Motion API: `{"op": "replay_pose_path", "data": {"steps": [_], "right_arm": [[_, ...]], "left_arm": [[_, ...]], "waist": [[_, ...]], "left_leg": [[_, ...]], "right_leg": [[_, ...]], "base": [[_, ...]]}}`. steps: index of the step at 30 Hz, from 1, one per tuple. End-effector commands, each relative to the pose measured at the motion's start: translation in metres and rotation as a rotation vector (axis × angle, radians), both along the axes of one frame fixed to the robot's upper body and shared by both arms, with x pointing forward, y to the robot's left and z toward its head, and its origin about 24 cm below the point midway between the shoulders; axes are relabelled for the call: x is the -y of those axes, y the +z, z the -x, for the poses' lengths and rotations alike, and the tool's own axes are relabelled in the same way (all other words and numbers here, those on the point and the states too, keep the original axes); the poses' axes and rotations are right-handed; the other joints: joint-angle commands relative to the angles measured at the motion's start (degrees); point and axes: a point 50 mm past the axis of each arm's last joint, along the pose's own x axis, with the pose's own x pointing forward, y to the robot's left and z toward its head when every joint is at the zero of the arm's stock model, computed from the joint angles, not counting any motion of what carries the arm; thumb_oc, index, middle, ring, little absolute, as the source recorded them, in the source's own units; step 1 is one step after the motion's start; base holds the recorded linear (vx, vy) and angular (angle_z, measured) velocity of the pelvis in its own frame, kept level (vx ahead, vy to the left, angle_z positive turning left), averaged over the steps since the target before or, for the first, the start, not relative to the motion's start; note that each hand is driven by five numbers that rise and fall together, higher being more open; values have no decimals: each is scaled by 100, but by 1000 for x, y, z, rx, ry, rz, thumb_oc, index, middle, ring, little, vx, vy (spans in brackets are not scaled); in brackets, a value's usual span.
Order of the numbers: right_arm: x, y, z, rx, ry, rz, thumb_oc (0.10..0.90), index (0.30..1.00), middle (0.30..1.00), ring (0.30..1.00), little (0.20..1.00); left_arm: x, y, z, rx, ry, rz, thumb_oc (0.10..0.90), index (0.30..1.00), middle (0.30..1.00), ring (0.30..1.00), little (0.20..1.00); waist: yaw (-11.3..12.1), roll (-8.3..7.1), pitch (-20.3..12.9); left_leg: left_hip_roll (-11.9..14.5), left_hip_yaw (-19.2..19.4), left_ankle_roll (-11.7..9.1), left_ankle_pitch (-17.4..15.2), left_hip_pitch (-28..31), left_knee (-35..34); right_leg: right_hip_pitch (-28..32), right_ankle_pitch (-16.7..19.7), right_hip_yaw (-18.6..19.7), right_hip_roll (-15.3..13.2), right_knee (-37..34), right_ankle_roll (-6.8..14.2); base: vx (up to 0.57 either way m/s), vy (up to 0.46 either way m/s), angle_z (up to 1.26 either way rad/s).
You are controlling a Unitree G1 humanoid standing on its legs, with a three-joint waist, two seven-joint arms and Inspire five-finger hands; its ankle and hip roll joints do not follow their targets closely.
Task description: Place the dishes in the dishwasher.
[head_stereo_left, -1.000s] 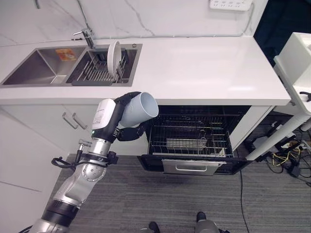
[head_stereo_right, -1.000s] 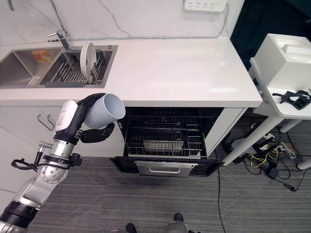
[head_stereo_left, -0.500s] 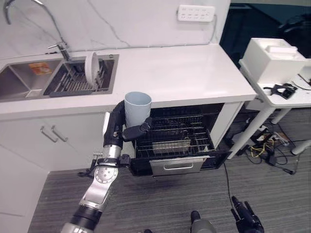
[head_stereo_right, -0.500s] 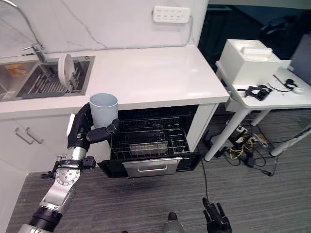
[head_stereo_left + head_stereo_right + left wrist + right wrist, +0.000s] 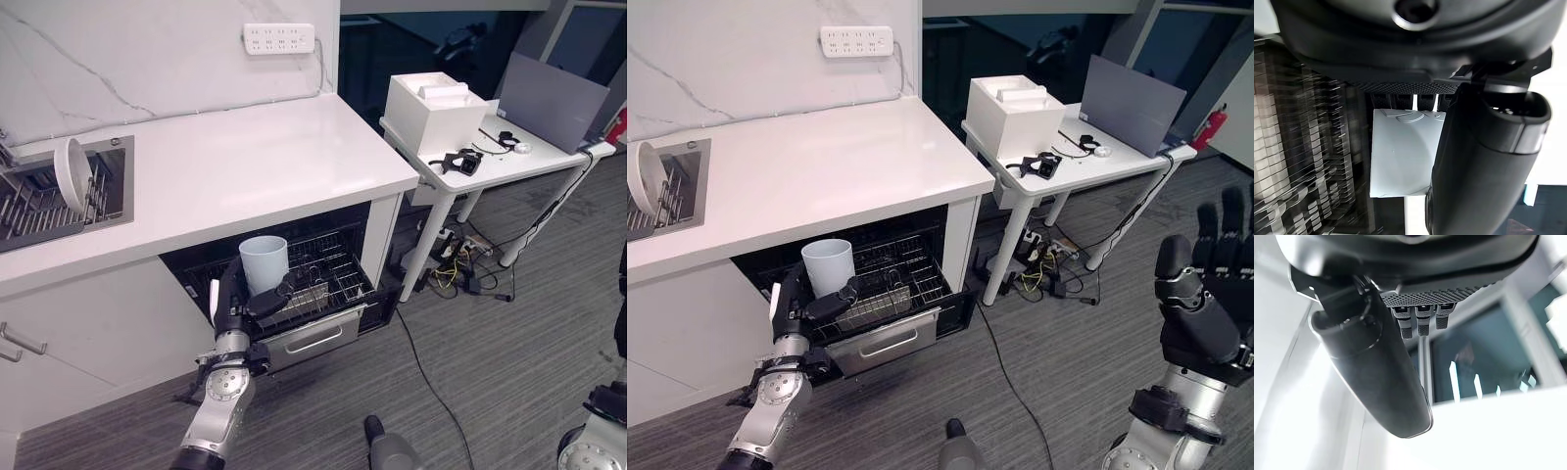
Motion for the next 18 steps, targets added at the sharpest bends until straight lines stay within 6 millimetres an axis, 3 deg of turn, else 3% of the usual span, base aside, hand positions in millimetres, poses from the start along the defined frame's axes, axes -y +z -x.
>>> {"op": "replay_pose_path", "data": {"steps": [1, 5, 8, 15, 18], "right_arm": [[-17, 13, -24, 8, 196, 144, 800, 900, 900, 900, 900], [-57, 20, -42, -48, 370, 222, 800, 900, 900, 900, 900], [-76, 12, -58, -151, 462, 188, 800, 900, 900, 900, 900], [-108, 15, -70, -191, 511, 321, 800, 900, 900, 900, 900], [-123, 21, -79, -196, 476, 370, 800, 900, 900, 900, 900]], "left_arm": [[2, 79, -14, 422, -3, -116, 400, 300, 300, 300, 300], [8, 86, -13, 500, 96, -243, 400, 300, 300, 300, 300], [13, 89, -11, 568, 160, -326, 400, 300, 300, 300, 300], [21, 88, 2, 654, 247, -329, 400, 300, 300, 300, 300], [36, 91, 0, 714, 279, -370, 400, 300, 300, 300, 300]], "waist": [[259, 245, -31], [436, 217, -73], [592, 189, -84], [964, 75, -49], [1127, 22, -57]], "left_leg": [[-21, -486, -24, -147, 238, -441], [-30, -586, -40, -118, 211, -441], [-49, -685, -63, -95, 178, -441], [-99, -960, -111, -65, 113, -441], [-126, -1091, -144, -59, 87, -441]], "right_leg": [[129, -1194, -414, -87, 983, 206], [176, -1214, -521, -126, 983, 184], [212, -1228, -619, -155, 983, 181], [324, -1247, -824, -220, 983, 171], [395, -1277, -902, -220, 983, 150]], "base": [[0, 0, 0], [6, 2, 3], [-7, -3, 14], [-8, -20, 30], [8, -19, 18]]}}
